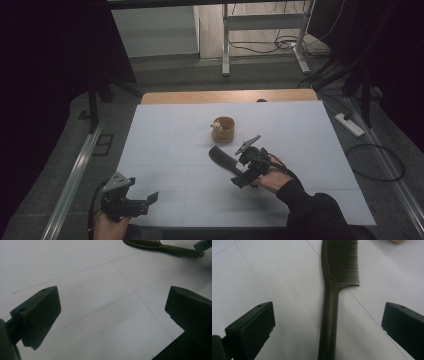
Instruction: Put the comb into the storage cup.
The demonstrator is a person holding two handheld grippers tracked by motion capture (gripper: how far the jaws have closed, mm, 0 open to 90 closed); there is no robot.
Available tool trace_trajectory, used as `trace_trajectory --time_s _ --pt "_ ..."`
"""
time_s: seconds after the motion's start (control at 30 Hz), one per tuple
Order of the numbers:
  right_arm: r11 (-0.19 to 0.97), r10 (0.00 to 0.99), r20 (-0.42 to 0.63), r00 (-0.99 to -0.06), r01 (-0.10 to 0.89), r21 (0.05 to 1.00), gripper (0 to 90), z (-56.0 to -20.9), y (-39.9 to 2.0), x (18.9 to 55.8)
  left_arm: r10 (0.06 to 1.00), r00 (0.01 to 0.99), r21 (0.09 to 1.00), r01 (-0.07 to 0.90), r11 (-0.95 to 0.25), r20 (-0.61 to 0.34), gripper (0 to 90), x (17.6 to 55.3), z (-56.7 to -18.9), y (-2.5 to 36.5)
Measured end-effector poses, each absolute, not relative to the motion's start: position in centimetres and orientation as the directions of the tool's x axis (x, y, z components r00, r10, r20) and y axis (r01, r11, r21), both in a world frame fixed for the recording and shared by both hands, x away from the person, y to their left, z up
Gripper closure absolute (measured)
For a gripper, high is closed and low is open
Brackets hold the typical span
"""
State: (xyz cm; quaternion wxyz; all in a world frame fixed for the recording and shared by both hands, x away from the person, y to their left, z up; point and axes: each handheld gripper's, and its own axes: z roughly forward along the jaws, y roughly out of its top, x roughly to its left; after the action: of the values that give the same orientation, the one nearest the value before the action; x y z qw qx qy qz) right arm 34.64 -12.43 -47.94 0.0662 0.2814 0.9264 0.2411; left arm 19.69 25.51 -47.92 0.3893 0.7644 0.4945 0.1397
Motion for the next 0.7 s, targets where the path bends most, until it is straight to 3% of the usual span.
trace_trajectory --time_s 0.7 --pt "0.750 0.567 -0.004 -0.824 0.515 0.415 0.0 -50.4 -12.5 35.2 0.863 0.474 0.735 0.645 -0.207 -0.173 0.9 19.7 -47.9 25.6"
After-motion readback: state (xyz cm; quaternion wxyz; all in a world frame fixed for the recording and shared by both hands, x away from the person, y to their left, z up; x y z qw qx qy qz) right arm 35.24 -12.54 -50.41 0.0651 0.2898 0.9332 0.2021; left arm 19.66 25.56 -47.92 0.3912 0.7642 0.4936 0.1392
